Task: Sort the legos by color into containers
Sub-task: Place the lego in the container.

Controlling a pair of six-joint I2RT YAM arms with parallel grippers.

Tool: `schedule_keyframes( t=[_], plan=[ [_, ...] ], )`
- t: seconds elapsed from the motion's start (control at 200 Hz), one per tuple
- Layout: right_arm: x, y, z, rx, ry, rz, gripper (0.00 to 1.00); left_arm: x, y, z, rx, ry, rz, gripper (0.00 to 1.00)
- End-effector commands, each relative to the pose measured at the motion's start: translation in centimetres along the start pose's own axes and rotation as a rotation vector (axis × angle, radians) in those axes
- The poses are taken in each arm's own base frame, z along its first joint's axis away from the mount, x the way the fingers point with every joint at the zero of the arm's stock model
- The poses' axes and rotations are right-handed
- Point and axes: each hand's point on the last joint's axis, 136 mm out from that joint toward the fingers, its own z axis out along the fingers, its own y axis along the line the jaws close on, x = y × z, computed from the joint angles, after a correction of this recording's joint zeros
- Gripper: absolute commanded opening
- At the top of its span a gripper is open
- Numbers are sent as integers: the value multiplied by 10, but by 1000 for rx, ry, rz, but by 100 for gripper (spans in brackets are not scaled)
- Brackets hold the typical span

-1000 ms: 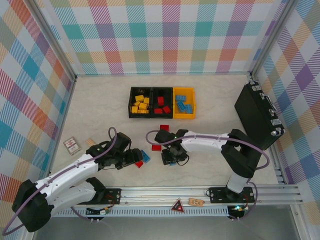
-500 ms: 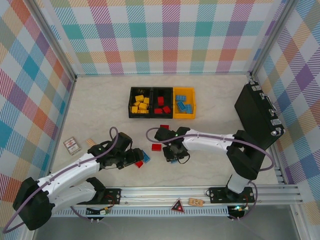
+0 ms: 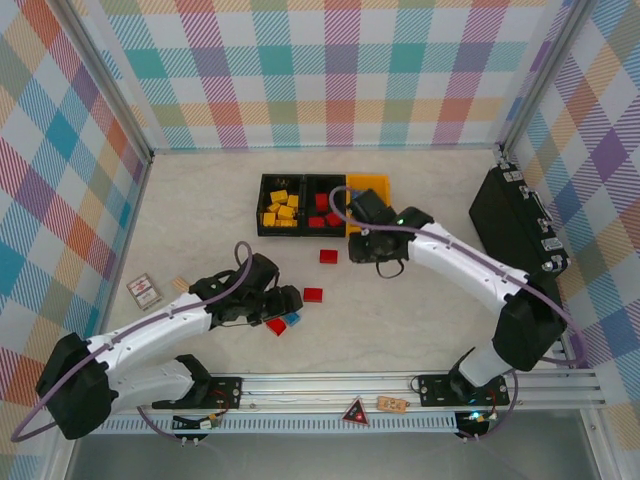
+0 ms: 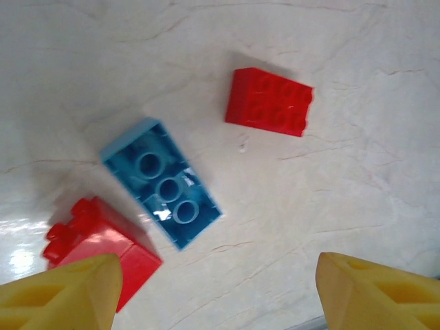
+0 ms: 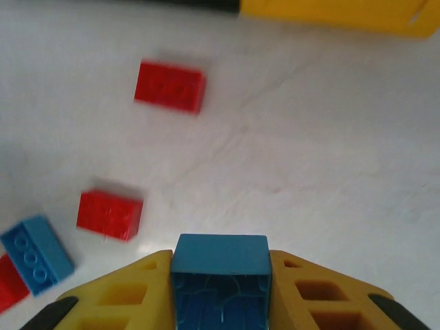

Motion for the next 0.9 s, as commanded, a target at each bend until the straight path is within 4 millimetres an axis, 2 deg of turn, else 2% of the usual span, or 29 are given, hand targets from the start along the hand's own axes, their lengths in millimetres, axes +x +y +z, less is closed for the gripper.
schedule_keyframes(
  t=[0.0, 0.225, 0.445, 0.7, 0.895],
  plan=[
    [-34, -17, 6, 39, -44, 8, 33, -9, -25, -4, 50, -31, 42, 74],
    [-91, -38, 24, 96, -78, 65, 33, -14, -47, -2, 70, -44, 85, 74],
    [-129, -53, 46, 145, -83, 110, 33, -14, -62, 5, 77, -34, 113, 74],
    [-158, -71, 74, 209, -61, 142, 33, -11, -62, 9, 61, -26, 125, 74],
    [-168, -79, 94, 252, -37, 146, 34, -9, -56, 10, 51, -29, 118, 74]
  ],
)
